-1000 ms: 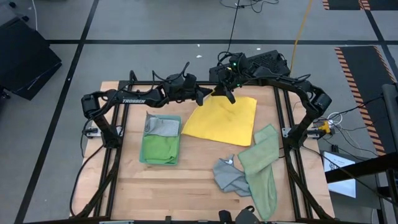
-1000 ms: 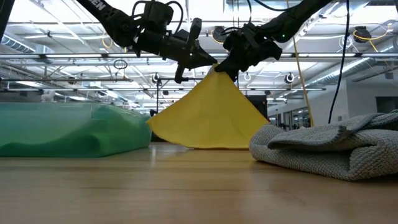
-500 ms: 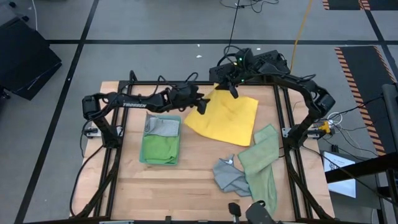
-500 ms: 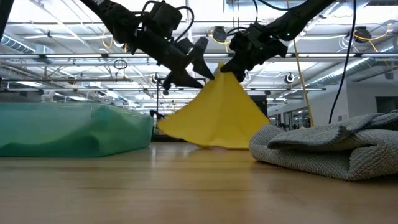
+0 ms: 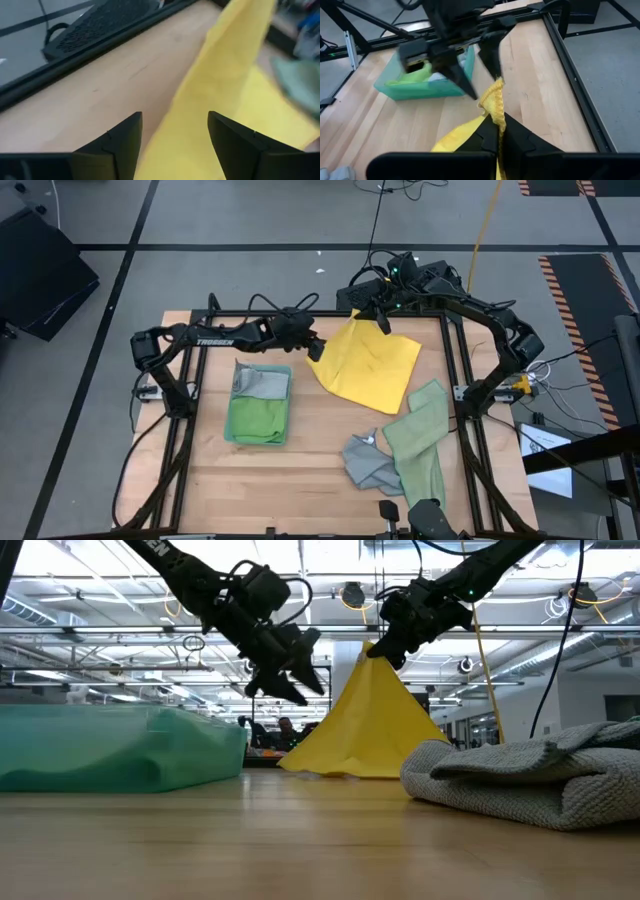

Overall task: Fold microfiber towels
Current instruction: Fold the yellow microfiber cloth

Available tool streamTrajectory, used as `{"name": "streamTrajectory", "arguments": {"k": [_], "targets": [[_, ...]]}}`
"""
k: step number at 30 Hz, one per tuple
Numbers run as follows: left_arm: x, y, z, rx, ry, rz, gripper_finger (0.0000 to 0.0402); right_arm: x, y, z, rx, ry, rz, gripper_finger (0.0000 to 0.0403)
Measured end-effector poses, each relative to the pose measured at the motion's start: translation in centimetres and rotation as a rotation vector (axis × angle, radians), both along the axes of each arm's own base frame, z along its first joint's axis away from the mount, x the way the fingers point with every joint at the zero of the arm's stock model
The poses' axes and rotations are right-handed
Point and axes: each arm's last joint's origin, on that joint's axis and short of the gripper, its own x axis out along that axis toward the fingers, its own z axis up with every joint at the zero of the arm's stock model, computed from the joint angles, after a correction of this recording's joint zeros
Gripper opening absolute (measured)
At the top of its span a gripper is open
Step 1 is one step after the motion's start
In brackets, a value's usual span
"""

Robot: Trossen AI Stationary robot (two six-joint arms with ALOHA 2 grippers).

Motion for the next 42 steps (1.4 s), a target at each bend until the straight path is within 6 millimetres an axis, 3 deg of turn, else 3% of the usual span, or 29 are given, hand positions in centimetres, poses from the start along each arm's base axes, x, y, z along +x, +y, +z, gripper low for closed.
{"name": "streamTrajectory", "arguments": {"k": [6,12,20,27,32,37,40,42], "targets": [[-2.0,2.0,-1.9,0.017,0.210,-0.152,0.0225,0.0,0.0,0.0,-0.017,-0.003,0.009,0.0001],[-2.6,3.5,-3.1,0.035,0.234,-0.307,0.0216,0.0,0.0,0.0,-0.031,-0.006,0.017,0.0000],[-1.9,3.0,-5.4,-0.013,0.265,-0.443,0.0216,0.2,0.2,0.0,-0.034,-0.007,0.024,0.0000],[-1.6,2.2,-6.9,-0.023,0.353,-0.432,0.0206,0.2,0.2,0.0,-0.037,-0.011,0.025,0.0000],[-1.4,2.0,-8.3,-0.042,0.385,-0.452,0.0158,0.2,0.2,0.0,-0.037,-0.010,0.025,0.0000],[-1.4,2.0,-8.2,-0.049,0.384,-0.451,0.0069,0.2,0.2,0.0,-0.038,-0.007,0.020,0.0000],[-1.7,2.1,-7.5,-0.090,0.361,-0.395,0.0013,0.2,0.1,0.0,-0.050,0.008,0.000,0.0000],[-1.8,2.1,-6.4,-0.110,0.324,-0.348,0.0011,0.2,0.0,-0.1,-0.047,0.023,-0.026,0.0000]]}}
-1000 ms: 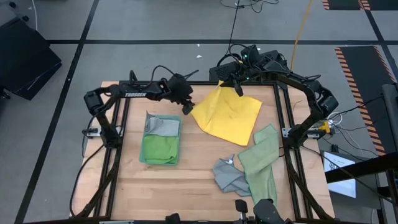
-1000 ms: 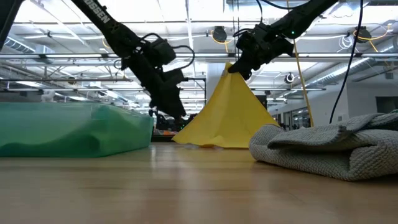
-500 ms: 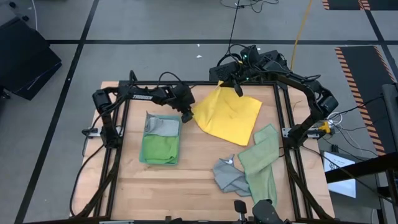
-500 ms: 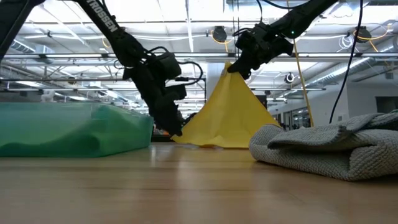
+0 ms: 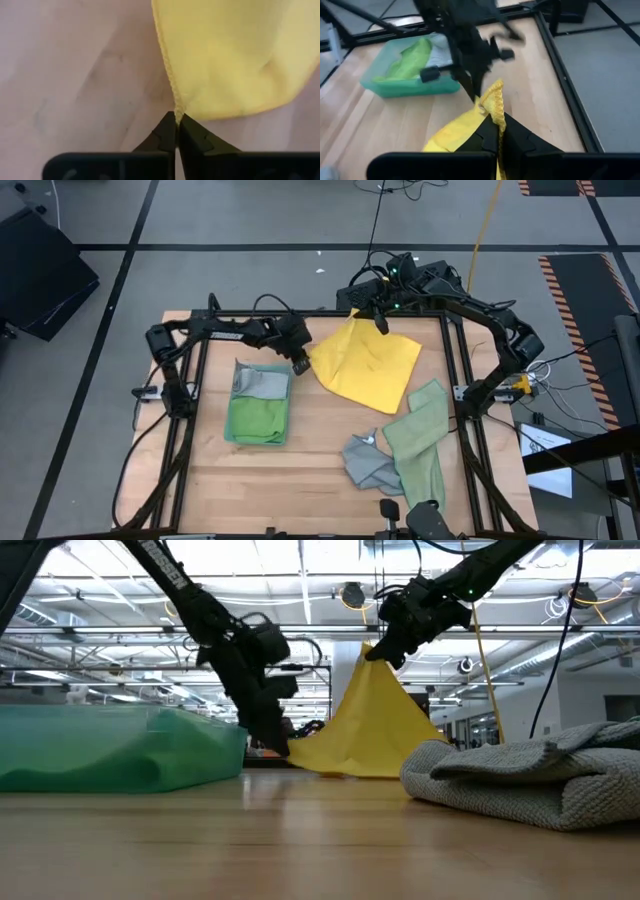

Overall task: Fold microfiber towels
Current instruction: Fold the yellow microfiber cloth

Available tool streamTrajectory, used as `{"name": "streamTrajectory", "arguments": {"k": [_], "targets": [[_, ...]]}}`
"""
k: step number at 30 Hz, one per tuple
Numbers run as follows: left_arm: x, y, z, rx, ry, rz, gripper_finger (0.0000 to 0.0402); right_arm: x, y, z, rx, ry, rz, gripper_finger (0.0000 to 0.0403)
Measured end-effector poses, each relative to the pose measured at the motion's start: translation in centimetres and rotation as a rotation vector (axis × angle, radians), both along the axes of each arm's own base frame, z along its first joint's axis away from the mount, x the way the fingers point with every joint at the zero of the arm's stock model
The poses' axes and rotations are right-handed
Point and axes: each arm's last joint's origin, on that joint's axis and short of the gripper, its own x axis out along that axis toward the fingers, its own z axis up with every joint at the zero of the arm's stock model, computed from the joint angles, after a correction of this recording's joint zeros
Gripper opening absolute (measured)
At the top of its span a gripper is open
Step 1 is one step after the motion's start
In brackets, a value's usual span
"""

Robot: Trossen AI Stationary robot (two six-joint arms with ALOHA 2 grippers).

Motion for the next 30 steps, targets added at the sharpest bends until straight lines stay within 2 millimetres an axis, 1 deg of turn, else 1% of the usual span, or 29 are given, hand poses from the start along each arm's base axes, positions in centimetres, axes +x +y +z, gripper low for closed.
{"name": "streamTrajectory", "arguments": {"k": [3,5,7,10,13,16,20,23,25,27,30], "targets": [[-0.4,-0.6,2.6,0.004,-0.059,0.027,0.0008,-0.3,0.1,0.5,0.028,0.026,-0.080,0.0000],[-0.8,-1.3,4.8,0.009,-0.111,0.020,0.0005,-0.7,0.5,1.5,0.030,0.012,-0.106,0.0000],[-1.2,-2.2,7.3,0.023,-0.183,0.019,0.0007,-1.2,1.3,2.8,0.016,-0.009,-0.114,0.0000],[-2.5,-3.7,11.3,0.068,-0.304,-0.007,0.0006,-2.1,3.2,4.9,0.005,-0.003,-0.171,0.0000],[-3.7,-5.1,14.6,0.111,-0.428,-0.039,0.0004,-3.2,5.8,7.1,0.013,0.002,-0.229,0.0000],[-4.9,-6.2,16.8,0.099,-0.516,-0.104,0.0008,-4.0,9.4,9.3,0.027,-0.016,-0.297,0.0000],[-6.8,-8.0,19.4,0.020,-0.638,-0.216,0.0004,-4.8,14.4,12.2,0.102,-0.110,-0.357,0.0000],[-8.0,-9.6,21.5,-0.058,-0.757,-0.311,0.0007,-5.3,17.5,14.2,0.171,-0.180,-0.374,0.0000],[-8.7,-10.6,23.1,-0.091,-0.860,-0.376,0.0005,-5.5,19.3,15.6,0.211,-0.219,-0.375,0.0000],[-9.4,-11.4,24.6,-0.097,-0.955,-0.404,0.0004,-5.6,20.8,16.9,0.235,-0.247,-0.364,0.0000],[-10.1,-11.8,25.8,-0.045,-1.043,-0.367,0.0008,-5.5,22.4,18.3,0.255,-0.288,-0.376,0.0000]]}}
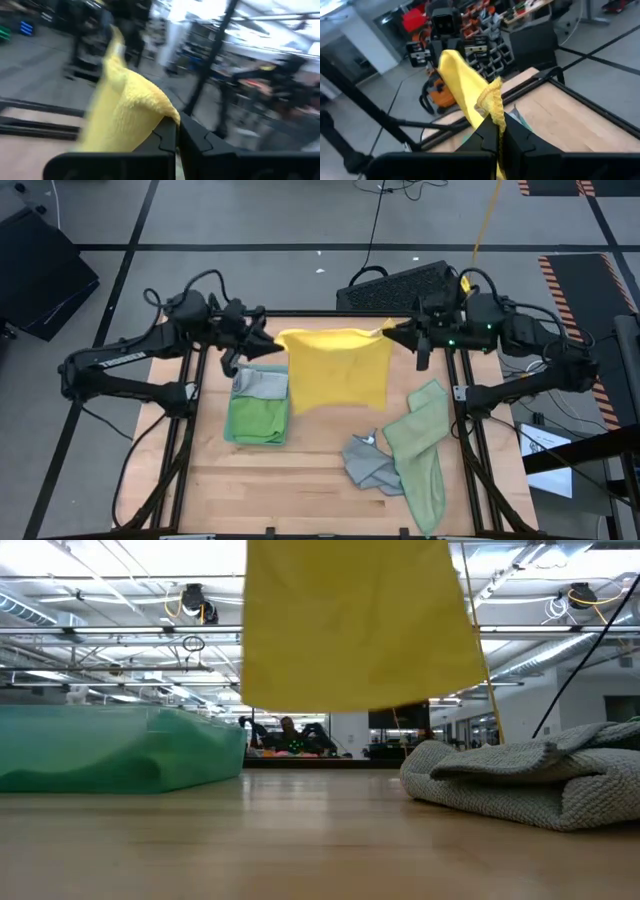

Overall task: Fold microfiber towels
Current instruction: Fold the yellow microfiber cloth

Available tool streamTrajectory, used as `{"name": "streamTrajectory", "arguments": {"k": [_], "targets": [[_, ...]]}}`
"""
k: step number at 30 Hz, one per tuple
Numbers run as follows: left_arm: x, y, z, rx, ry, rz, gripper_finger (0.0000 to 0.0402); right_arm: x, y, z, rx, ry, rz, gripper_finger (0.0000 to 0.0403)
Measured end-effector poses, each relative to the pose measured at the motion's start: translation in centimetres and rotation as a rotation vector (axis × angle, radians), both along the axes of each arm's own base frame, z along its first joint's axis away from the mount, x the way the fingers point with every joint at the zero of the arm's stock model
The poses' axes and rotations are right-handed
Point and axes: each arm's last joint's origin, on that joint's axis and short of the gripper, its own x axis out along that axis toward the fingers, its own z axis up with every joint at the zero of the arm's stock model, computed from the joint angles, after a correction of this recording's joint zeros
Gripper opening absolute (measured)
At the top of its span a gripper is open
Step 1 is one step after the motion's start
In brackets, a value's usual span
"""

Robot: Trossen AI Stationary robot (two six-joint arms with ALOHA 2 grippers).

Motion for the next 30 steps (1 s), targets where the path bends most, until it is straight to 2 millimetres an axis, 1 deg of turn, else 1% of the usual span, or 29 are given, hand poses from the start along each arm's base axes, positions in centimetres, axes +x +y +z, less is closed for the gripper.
{"name": "streamTrajectory", "arguments": {"k": [2,4,7,9,11,15,17,20,23,25,28,30], "targets": [[0.0,0.2,-0.1,0.029,-0.002,0.080,0.0007,0.1,0.4,0.1,0.005,-0.002,-0.045,0.0000],[0.1,0.9,-0.7,0.056,0.053,0.188,0.0004,0.0,0.3,-0.1,0.000,0.018,-0.106,0.0000],[1.0,2.6,-2.6,0.099,0.187,0.354,0.0008,-0.2,-0.3,-1.0,-0.062,0.113,-0.185,0.0000],[2.0,4.0,-4.5,0.125,0.306,0.413,0.0011,-0.1,-1.1,-2.2,-0.108,0.197,-0.221,0.0000],[3.1,5.5,-6.5,0.142,0.408,0.435,0.0008,0.1,-2.1,-3.8,-0.130,0.280,-0.256,0.0000],[5.2,8.6,-10.2,0.138,0.539,0.470,0.0006,0.5,-4.5,-7.7,-0.132,0.405,-0.272,0.0000],[6.4,10.0,-12.2,0.139,0.584,0.479,0.0009,0.7,-5.7,-10.1,-0.137,0.452,-0.278,0.0000],[7.3,11.9,-14.8,0.146,0.638,0.493,0.0004,0.7,-7.7,-13.9,-0.137,0.495,-0.323,0.0000],[7.9,13.4,-16.2,0.151,0.626,0.496,0.0007,-0.4,-9.9,-17.3,-0.082,0.520,-0.413,0.0000],[8.1,14.2,-16.8,0.133,0.610,0.497,0.0011,-1.1,-11.0,-19.4,-0.039,0.507,-0.426,0.0000],[8.3,14.9,-17.1,0.095,0.579,0.522,0.0006,-2.0,-12.0,-21.8,-0.010,0.452,-0.409,0.0000],[8.4,15.0,-17.2,0.084,0.567,0.514,0.0004,-2.5,-12.4,-23.0,-0.009,0.430,-0.415,0.0001]]}}
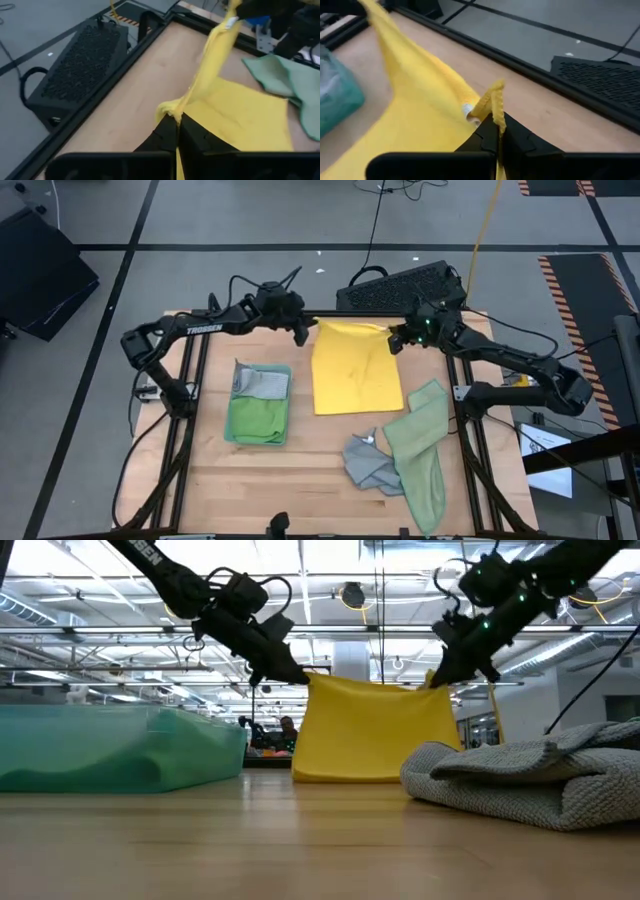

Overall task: Fold microfiber towels
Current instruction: Fold the yellow microfiber cloth

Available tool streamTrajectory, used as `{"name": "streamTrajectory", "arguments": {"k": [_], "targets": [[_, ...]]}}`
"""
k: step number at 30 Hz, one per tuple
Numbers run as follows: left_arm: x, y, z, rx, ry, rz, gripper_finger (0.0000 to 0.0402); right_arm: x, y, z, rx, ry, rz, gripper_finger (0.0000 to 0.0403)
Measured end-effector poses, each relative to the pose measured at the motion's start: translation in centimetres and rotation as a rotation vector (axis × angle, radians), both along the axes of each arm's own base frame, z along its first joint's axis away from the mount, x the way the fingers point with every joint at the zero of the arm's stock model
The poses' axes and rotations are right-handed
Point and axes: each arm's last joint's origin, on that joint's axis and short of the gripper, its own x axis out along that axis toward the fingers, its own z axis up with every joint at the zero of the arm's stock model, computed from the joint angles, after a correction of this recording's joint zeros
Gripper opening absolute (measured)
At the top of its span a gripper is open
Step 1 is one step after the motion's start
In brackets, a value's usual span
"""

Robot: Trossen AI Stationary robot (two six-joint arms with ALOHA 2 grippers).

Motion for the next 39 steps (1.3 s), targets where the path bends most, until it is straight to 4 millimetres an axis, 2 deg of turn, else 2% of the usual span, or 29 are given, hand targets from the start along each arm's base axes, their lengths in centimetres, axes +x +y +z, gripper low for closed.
{"name": "streamTrajectory", "arguments": {"k": [5,9,14,20,23,27,30,34,39], "targets": [[0.2,-0.6,-0.5,-0.044,0.024,-0.053,0.0013,-1.0,0.0,-2.4,0.023,0.026,-0.025,0.0012],[0.7,-1.4,-1.7,-0.060,0.101,-0.076,0.0005,-1.3,0.7,-3.9,0.096,0.035,0.072,0.0026],[2.0,-2.5,-3.4,-0.100,0.141,-0.121,0.0011,-1.7,1.7,-5.1,0.270,0.054,0.052,0.0081],[3.0,-3.1,-5.5,-0.147,0.183,-0.138,0.0005,-1.9,2.3,-4.5,0.364,0.063,0.107,0.0163],[3.0,-3.2,-5.8,-0.151,0.194,-0.143,0.0011,-1.6,2.8,-3.1,0.369,0.128,0.249,0.0183],[3.1,-3.3,-5.7,-0.129,0.191,-0.153,0.0006,-0.8,4.0,-1.4,0.253,0.239,0.480,0.0188],[3.0,-3.2,-5.7,-0.133,0.190,-0.143,0.0006,-0.2,4.8,-1.3,0.197,0.251,0.607,0.0187],[3.0,-3.2,-5.7,-0.133,0.191,-0.139,0.0014,0.4,6.1,-3.0,0.155,0.348,0.745,0.0179],[3.0,-3.2,-5.7,-0.135,0.192,-0.138,0.0005,0.9,6.7,-5.0,0.042,0.451,0.801,0.0162]]}}
